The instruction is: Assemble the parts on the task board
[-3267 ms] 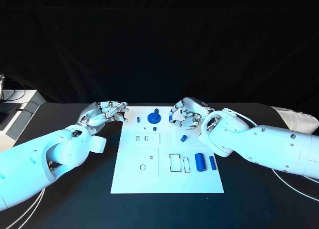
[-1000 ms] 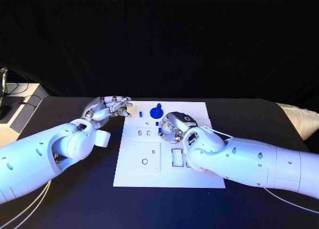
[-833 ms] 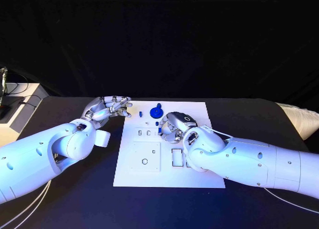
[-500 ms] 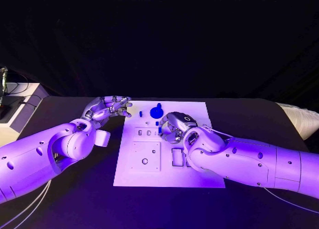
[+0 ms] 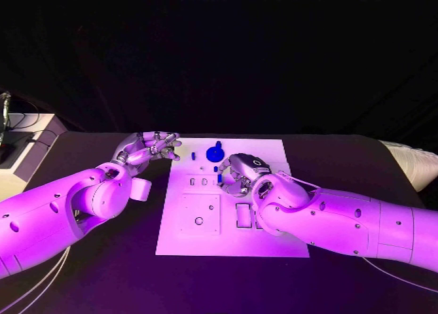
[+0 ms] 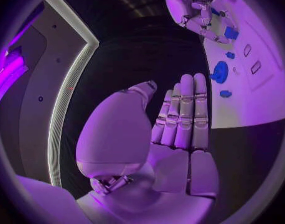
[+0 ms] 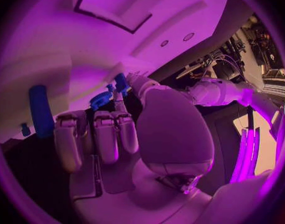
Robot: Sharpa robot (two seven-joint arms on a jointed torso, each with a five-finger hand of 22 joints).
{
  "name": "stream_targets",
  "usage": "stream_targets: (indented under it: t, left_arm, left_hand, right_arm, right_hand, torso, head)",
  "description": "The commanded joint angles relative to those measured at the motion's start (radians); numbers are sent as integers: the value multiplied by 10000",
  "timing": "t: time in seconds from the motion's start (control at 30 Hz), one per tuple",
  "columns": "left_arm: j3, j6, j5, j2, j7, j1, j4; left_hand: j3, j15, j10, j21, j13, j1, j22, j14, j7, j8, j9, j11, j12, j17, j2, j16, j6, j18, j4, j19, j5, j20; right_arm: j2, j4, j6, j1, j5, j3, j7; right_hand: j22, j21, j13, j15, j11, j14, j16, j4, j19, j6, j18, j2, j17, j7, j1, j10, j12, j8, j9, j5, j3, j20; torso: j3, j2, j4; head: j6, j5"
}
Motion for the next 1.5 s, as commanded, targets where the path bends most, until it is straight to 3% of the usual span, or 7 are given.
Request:
stream_targets:
  t: [0.03, 0.53, 0.67, 0.9, 1.0, 1.27, 1.5]
  left_arm:
    - [7, 160, -18, 22, 46, -2, 10]
    - [7, -210, -1114, 80, -753, -4, -62]
    - [8, -366, -1830, 114, -1539, 0, -58]
    - [13, -264, -3323, 218, -3179, 91, 46]
    - [16, 130, -4399, 416, -4142, 291, 38]
    - [5, 1864, -6453, 1240, -6390, 849, -482]
    - [-195, 2967, -7117, 2046, -7522, 1296, -1175]
  left_hand:
    - [37, 6, -73, 67, -15, -19, 17, -36, 28, -57, 15, 12, -44, 14, -43, 55, 7, 31, 0, -88, -62, -2]
    - [-331, 9, 265, 203, 148, -454, 64, 57, 83, -157, 19, 5, 228, 85, -393, 211, -169, 42, 102, -129, -89, 19]
    - [-948, -153, 586, 676, 780, -1158, 293, 471, -72, 379, 274, -177, 1193, 606, -340, 1164, -108, 49, 116, 153, -67, -112]
    - [-2240, -652, -587, 3256, 4712, -2730, 1916, 2438, -625, 3578, 2117, -708, 6750, 4491, 365, 5883, -927, 43, 141, 597, 78, -594]
    - [-2724, -753, -779, 4889, 5390, -3195, 4185, 3192, -737, 4458, 2670, -816, 7938, 5965, 392, 7079, -1215, -278, 209, 1600, 94, -686]
    - [-3766, -887, -95, 6066, 7042, -3366, 5919, 3730, -893, 5133, 3160, -960, 9689, 7075, 526, 7851, -1368, -537, 218, 2386, 152, -808]
    - [-2590, -913, 123, 6550, 7559, -2801, 6726, 3953, -897, 5146, 3240, -980, 10195, 7626, 370, 8172, -1549, -670, 217, 2776, 174, -843]
  right_arm:
    - [-17, 45, -129, -7, -82, -1, 123]
    - [-482, 520, -1798, 36, 864, 50, 956]
    - [-851, 766, -2052, 162, 2230, 140, 1664]
    - [-1732, 1058, -1720, 629, 5006, 275, 2738]
    - [-2260, 1170, -1385, 955, 6591, 310, 2913]
    - [-2903, 929, -411, 1463, 8275, 335, 2806]
    - [-2969, 526, 99, 1549, 8543, 337, 2658]
  right_hand:
    - [2482, -39, 2475, 81, 90, 1018, -8, 10, 953, -66, -12, -79, 2452, 1, 0, 876, -76, -51, -21, -55, -59, 86]
    - [2534, 26, 2255, 400, 441, 1057, 40, 1217, 990, -1180, -29, 77, 2619, 369, 620, 620, -316, -589, -443, -1123, -2973, 397]
    - [2533, 22, 2290, 325, 332, 1054, 36, 1187, 989, -645, -28, 399, 2607, 231, 409, 665, -269, -259, -385, -712, -2908, 358]
    - [2525, 6, 2311, 99, 77, 1053, 35, 1162, 983, -76, -24, 698, 2603, -43, 208, 693, -241, 421, -102, 419, -2495, 148]
    - [2481, -67, 2413, 24, -3, 1042, 20, 1160, 949, 25, -5, 776, 2557, -133, 67, 809, -130, 714, 148, 632, -2332, 76]
    - [2405, -196, 2443, -37, -60, 1026, -1, 1149, 892, -90, 27, 674, 2492, -187, -208, 844, -97, 1019, 528, 1347, -2363, 5]
    - [2372, -252, 2421, -35, -52, 1018, -12, 1137, 867, -226, 41, 660, 2457, -172, -237, 819, -121, 1033, 606, 1406, -2370, 1]
  torso:
    - [1, 1, 2]
    - [12, -38, -20]
    - [44, -100, -44]
    - [126, -298, -148]
    - [163, -381, -159]
    - [249, -638, -218]
    - [333, -770, -255]
  head:
    - [1, -2]
    - [70, 46]
    - [108, 72]
    - [117, 190]
    - [99, 224]
    - [40, 303]
    - [-69, 329]
